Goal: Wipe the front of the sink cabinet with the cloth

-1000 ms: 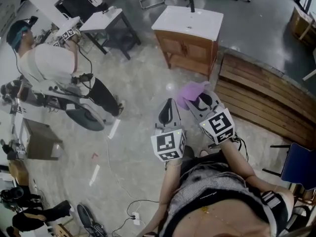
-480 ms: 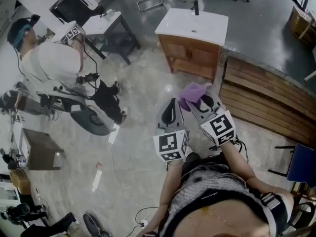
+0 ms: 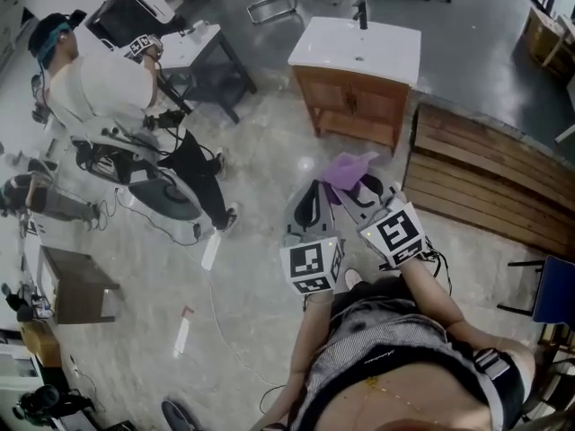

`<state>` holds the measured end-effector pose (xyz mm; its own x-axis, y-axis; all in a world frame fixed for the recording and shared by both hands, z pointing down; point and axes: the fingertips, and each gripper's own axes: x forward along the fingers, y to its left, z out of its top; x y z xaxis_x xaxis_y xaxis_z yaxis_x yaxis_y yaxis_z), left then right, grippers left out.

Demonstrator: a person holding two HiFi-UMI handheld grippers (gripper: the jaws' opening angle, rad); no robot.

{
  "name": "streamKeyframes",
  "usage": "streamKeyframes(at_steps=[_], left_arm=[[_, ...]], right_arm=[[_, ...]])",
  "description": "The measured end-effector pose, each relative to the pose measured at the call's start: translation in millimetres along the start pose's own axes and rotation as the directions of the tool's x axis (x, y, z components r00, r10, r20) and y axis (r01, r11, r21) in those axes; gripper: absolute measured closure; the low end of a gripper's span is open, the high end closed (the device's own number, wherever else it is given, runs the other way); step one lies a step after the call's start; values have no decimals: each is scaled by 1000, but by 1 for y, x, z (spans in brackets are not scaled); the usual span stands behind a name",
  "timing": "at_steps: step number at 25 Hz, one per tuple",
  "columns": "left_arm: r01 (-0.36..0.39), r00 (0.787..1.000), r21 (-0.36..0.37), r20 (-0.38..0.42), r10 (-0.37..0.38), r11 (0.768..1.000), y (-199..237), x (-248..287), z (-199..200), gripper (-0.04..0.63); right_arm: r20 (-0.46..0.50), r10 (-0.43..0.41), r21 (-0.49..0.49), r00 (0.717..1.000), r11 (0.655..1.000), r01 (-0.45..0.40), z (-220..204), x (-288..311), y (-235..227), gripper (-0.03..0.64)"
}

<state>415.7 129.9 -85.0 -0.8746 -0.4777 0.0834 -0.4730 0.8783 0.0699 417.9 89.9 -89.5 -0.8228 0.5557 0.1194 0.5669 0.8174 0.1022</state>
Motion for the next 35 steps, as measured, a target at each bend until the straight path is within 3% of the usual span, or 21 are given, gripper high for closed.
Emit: streamKeyframes(at_steps=[16,35], left_arm=[[13,1000,-13,12,-13,1000,40,32,15,589],[-24,999,-6,-23,23,1000,76,159,30,589]], right_arm=[[-43,-31,15,999,999,32,5,43,-21,443],[-52,-7,18,999,1000,8,13,136,-116,443]])
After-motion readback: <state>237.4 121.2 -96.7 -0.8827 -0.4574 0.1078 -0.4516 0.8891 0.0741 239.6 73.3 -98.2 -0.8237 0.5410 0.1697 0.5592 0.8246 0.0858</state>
